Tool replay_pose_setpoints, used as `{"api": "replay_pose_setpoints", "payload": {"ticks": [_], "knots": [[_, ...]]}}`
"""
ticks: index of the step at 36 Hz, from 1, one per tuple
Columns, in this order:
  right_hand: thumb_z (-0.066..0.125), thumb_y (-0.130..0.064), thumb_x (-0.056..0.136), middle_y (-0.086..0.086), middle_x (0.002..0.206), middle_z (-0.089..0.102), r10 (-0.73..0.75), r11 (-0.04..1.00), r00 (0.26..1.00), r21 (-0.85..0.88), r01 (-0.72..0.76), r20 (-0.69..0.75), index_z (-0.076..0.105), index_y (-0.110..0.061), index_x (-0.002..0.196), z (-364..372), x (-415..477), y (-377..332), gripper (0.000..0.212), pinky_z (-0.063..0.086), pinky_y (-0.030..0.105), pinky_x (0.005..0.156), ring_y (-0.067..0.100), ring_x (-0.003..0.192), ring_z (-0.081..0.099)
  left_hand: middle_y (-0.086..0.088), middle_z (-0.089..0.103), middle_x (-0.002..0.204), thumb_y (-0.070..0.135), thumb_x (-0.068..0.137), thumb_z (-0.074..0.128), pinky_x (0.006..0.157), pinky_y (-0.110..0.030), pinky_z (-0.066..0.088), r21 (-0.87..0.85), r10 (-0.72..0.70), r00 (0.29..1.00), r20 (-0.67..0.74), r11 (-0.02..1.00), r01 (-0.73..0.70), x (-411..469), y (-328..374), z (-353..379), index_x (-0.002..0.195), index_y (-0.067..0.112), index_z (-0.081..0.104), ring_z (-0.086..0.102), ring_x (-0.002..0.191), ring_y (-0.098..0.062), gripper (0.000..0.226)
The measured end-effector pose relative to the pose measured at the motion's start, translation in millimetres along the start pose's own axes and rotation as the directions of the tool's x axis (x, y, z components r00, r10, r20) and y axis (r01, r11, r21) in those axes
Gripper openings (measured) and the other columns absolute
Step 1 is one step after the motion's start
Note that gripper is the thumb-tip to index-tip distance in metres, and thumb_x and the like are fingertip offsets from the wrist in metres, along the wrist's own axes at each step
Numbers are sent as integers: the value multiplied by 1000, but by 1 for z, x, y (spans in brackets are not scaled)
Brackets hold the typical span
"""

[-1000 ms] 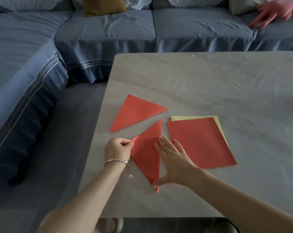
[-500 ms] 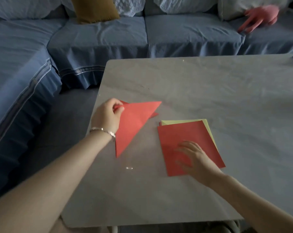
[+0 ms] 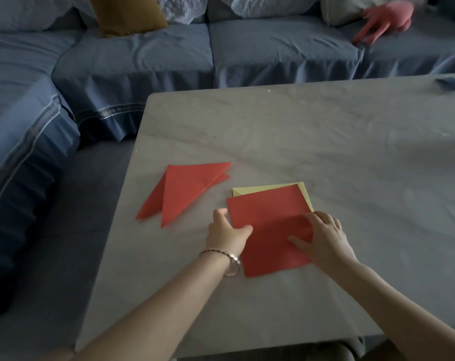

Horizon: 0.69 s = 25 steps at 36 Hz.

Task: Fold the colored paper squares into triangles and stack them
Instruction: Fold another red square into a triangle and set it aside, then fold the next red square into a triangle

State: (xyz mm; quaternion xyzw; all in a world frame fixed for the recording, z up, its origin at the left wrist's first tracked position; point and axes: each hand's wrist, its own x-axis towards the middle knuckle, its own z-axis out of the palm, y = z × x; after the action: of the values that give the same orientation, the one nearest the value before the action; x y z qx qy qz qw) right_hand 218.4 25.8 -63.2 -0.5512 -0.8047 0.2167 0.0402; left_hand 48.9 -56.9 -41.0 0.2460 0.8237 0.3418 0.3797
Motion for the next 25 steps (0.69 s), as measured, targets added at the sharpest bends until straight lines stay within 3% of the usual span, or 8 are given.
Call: {"api": "replay_pose_setpoints", "payload": {"ticks": [4,7,9,14,17,19,22,25], "knots": [[64,-44,81,1,139,38,-11,1000,1000,-6,11,-5,45,-22,131,0,-1,-1,58,28,33,104,23,130,28,2,52,100,21,77,67,79,-20,36,-110,-59,998,-39,993,54,0,10,4,129,12,41,53,91,-15,59],[65,-43,80,2,139,38,-12,1000,1000,-12,11,-3,46,-23,131,-1,-1,-1,58,27,33,104,24,129,29,7,57,70,13,74,69,67,-19,39,-53,23,998,-64,998,-26,2,11,3,84,16,62,55,76,-15,13],[65,-43,80,2,140,36,-11,1000,1000,-15,11,2,46,-24,131,-1,-2,-2,58,27,33,105,23,130,27,6,55,56,11,72,70,63,-21,42,-6,64,996,-57,998,-64,2,10,3,63,16,62,57,66,-17,14],[79,-39,67,4,146,30,-270,960,963,84,268,14,49,-22,131,-2,-11,-6,72,23,35,111,23,134,24,3,56,59,11,75,71,48,-9,34,-61,22,997,-75,998,-27,5,4,-1,69,10,68,54,61,-13,7],[79,-40,65,0,142,40,-577,815,795,71,575,184,53,-20,128,-4,-19,-6,71,23,26,107,17,130,37,-5,63,71,9,75,72,45,-4,34,-199,-70,994,-87,979,52,9,-2,-5,81,4,71,55,70,-14,8],[73,-38,73,-3,135,50,-635,769,744,79,634,206,58,-21,124,-4,-25,-8,56,32,22,101,13,122,48,-6,62,78,7,74,72,45,-4,36,-268,-115,990,-81,959,90,9,-4,-8,88,2,70,55,70,-14,15],[62,-31,79,-6,114,64,-681,732,726,73,677,96,66,-22,109,-2,-27,-13,32,53,29,82,11,100,62,-8,63,77,2,73,72,58,-17,50,-325,-146,987,-71,939,116,10,-6,-11,81,-2,68,60,67,-18,10],[46,-31,87,-5,96,69,-673,740,736,88,667,75,69,-16,99,-5,-28,-15,30,55,30,72,12,86,65,-14,65,74,-3,72,71,64,-36,57,-385,-181,983,-27,909,156,11,-7,-13,64,5,61,64,53,-20,15]]}}
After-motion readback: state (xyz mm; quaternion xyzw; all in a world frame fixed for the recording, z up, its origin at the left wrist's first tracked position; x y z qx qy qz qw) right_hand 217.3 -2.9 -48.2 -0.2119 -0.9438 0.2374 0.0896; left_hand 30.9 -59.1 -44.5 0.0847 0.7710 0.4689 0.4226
